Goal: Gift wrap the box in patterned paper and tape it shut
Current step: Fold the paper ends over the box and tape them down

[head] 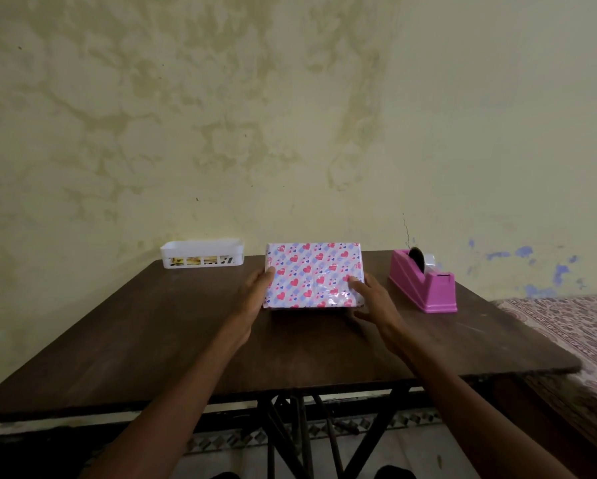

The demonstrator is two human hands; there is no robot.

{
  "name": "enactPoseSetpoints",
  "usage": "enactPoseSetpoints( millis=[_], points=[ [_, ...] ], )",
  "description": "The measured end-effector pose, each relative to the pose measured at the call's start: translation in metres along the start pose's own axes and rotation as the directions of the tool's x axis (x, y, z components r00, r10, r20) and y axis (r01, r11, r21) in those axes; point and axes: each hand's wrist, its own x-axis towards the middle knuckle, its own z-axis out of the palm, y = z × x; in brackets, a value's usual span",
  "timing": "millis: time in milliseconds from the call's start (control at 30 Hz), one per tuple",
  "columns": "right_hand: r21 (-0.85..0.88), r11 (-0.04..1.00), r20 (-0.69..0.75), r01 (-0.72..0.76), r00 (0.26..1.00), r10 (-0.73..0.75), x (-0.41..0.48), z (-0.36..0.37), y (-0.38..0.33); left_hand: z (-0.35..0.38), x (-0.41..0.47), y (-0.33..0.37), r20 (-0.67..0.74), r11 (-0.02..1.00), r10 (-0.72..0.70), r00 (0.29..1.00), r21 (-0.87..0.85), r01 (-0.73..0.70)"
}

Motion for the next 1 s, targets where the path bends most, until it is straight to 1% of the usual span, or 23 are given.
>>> enactPoseSetpoints(
  millis=[100, 167, 267, 433, 500, 700, 800, 900, 1000],
  points=[
    [-0.049, 0.998, -0.005, 0.043, 0.999, -0.043, 0.003, 0.001, 0.000, 0.004, 0.002, 0.004, -0.002, 0.999, 0.032, 0.999, 0.022, -0.032],
    [-0.116, 0.990, -0.026, 0.080, 0.996, -0.083, 0.008, 0.002, -0.002, 0.008, 0.004, 0.006, -0.024, 0.994, 0.066, 0.998, 0.084, -0.064],
    [-0.176, 0.981, -0.051, 0.084, 0.994, -0.094, 0.013, 0.003, -0.004, 0.013, 0.009, 0.007, -0.045, 0.986, 0.089, 0.995, 0.145, -0.082],
    [-0.214, 0.972, -0.108, 0.100, 0.986, -0.125, 0.025, -0.001, -0.005, 0.011, 0.025, 0.009, -0.126, 0.991, 0.010, 0.992, 0.136, 0.007],
    [-0.218, 0.971, -0.121, 0.100, 0.984, -0.129, 0.031, -0.002, -0.004, 0.009, 0.029, 0.009, -0.124, 0.992, -0.009, 0.992, 0.122, 0.024],
    [-0.137, 0.991, -0.114, -0.011, 0.993, -0.005, 0.046, 0.001, 0.001, 0.014, 0.031, 0.004, -0.087, 0.999, -0.028, 0.996, 0.030, 0.030],
    [-0.093, 0.993, -0.081, -0.076, 0.994, 0.069, 0.055, 0.005, 0.001, 0.020, 0.030, 0.008, -0.034, 0.998, -0.061, 0.998, -0.004, 0.061],
    [-0.103, 0.992, -0.087, -0.079, 0.994, 0.070, 0.064, 0.009, 0.005, 0.022, 0.034, 0.008, 0.013, 0.992, -0.123, 0.992, 0.017, 0.122],
    [-0.124, 0.989, -0.109, -0.084, 0.992, 0.070, 0.069, 0.011, 0.009, 0.023, 0.038, 0.008, -0.003, 0.988, -0.144, 0.990, 0.045, 0.144]
  ],
)
